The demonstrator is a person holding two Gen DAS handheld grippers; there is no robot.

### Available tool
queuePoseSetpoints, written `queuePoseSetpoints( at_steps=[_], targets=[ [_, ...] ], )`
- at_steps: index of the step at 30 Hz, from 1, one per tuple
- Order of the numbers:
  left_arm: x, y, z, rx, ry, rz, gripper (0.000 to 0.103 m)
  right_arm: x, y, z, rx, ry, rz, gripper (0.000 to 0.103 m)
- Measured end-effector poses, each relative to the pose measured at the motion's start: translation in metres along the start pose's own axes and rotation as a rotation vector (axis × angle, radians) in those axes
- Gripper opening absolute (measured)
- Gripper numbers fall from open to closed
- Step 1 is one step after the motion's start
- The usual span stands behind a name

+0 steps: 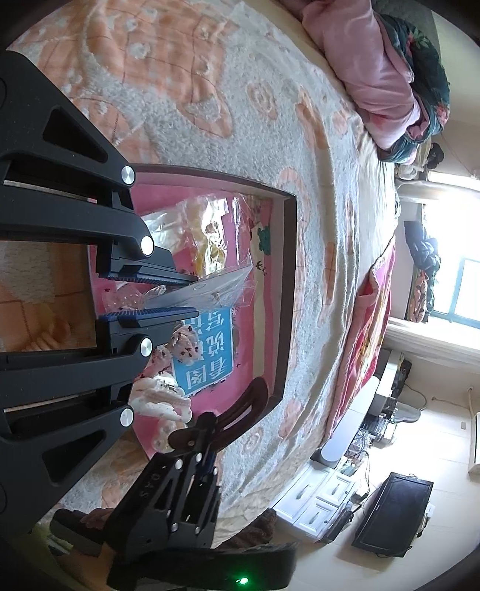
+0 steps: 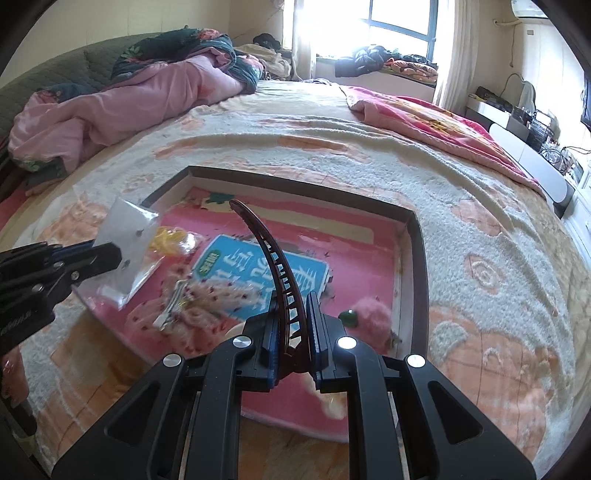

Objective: Organize jewelry
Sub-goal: 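Carry the sleeve and brown comb clip into the tray and open both tools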

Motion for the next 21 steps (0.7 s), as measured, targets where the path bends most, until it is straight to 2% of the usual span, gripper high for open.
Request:
queuePoseSetpoints(
  at_steps=[9,21],
  targets=[
    [0.001,0.007,0.013,0.002,0.023,-0.004,0.006,-0.005,0.007,0.02,-0.003,0.035,-0.022,0.014],
    [0.003,0.015,0.021,-0.007,0.037,-0.024,0.007,-0.011,0.019,0.027,0.0,0.035,-0.053,0.016]
  ],
)
Point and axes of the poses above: each gripper's, at about its wrist camera, not at the fingertips, and z roughly the way its jaws point, y to its left, x to its underside, the point moved 1 cm from there along z, roughly the way its jaws point, and after that the axes turned 15 degrees about x, right-handed, at the moved point
